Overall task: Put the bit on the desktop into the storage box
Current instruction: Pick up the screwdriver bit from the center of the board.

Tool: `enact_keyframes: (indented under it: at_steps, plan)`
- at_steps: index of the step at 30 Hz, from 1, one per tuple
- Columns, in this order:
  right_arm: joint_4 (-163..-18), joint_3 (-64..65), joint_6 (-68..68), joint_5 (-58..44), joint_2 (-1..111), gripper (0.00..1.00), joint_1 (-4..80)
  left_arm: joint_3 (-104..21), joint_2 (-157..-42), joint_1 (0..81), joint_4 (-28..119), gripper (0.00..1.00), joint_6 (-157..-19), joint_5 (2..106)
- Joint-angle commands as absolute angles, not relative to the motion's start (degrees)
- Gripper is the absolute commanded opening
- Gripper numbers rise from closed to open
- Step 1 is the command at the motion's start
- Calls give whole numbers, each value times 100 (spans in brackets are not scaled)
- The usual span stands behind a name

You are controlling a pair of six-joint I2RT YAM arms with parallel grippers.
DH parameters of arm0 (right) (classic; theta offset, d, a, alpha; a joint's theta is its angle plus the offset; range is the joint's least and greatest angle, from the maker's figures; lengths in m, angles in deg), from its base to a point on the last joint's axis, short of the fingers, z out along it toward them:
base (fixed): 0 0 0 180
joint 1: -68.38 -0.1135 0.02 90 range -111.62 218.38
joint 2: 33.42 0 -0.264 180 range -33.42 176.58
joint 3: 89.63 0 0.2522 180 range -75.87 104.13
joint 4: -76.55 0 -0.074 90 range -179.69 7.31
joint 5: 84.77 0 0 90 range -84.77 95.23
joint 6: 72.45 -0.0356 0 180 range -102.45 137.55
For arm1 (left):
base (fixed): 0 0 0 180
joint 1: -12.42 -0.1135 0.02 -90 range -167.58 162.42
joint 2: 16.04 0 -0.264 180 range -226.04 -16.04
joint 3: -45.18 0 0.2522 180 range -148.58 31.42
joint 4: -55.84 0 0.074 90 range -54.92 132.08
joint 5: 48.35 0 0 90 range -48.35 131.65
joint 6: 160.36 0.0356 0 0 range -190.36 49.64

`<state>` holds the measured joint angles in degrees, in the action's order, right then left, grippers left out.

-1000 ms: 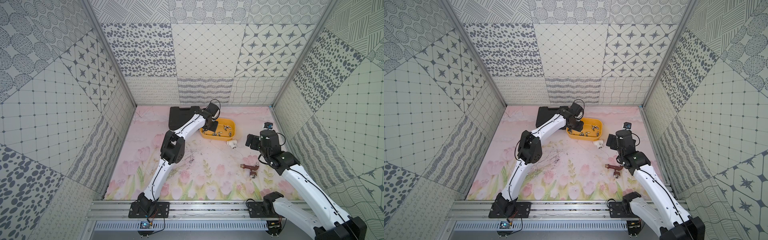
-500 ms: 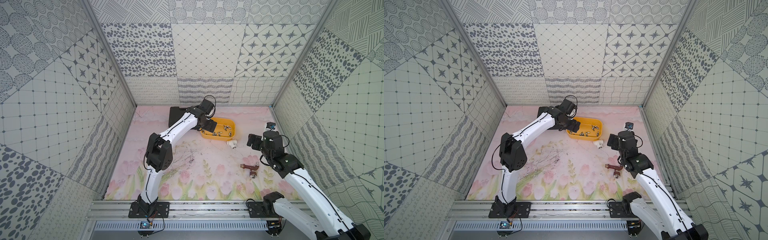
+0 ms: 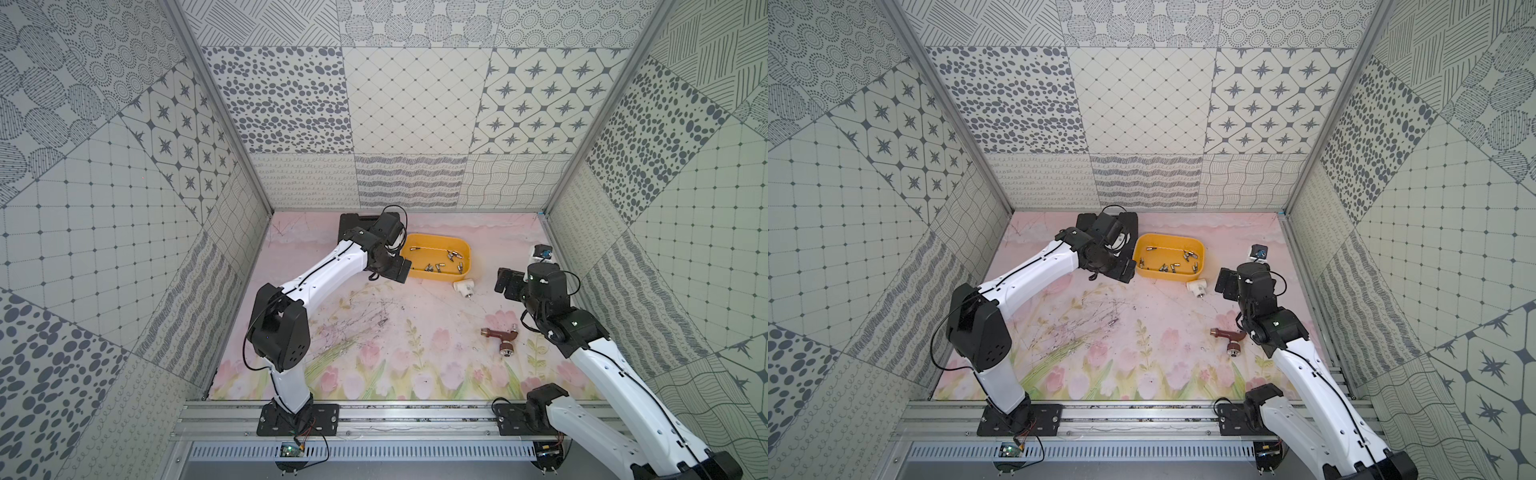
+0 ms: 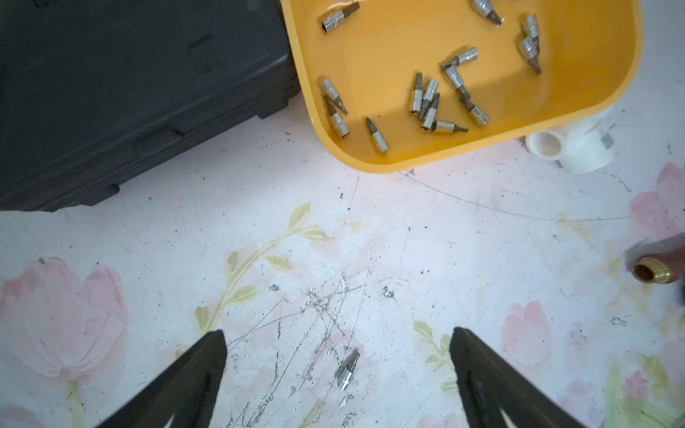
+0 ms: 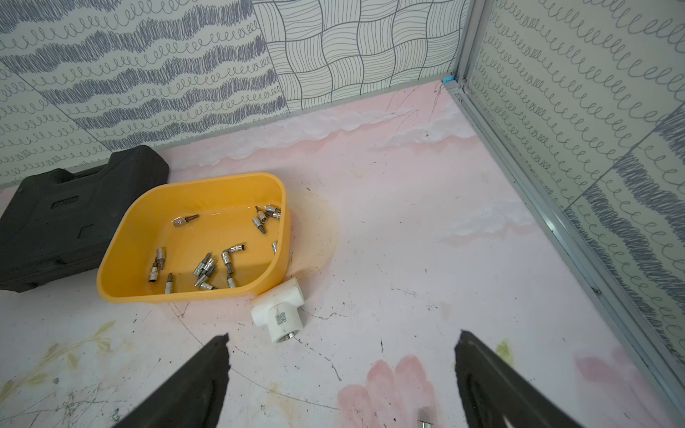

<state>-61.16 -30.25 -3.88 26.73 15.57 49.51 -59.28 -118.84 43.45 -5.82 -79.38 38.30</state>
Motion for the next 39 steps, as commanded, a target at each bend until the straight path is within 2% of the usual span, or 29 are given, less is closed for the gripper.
enact_keyframes:
  at_steps: [1, 7, 19, 26, 39]
  plan:
    - [-6232, -3090, -322, 2747, 1478, 97, 4975, -5458, -11600, 4308, -874, 98, -8023, 3790]
    - [-6236, -3109, -295, 2756, 1499, 97, 4984, -4975, -11578, 4295, -1097, 91, -8027, 3858]
    - [-6232, -3092, -274, 2778, 1594, 97, 5014, -4285, -11828, 4325, -1020, 64, -8235, 4631]
    - [-6236, -3085, -337, 2738, 1648, 97, 5010, -4381, -12144, 4554, -1231, 60, -8162, 4368]
    - [-6236, -3074, -320, 2773, 1647, 97, 5010, -4739, -12772, 4697, -1328, 43, -8034, 4455]
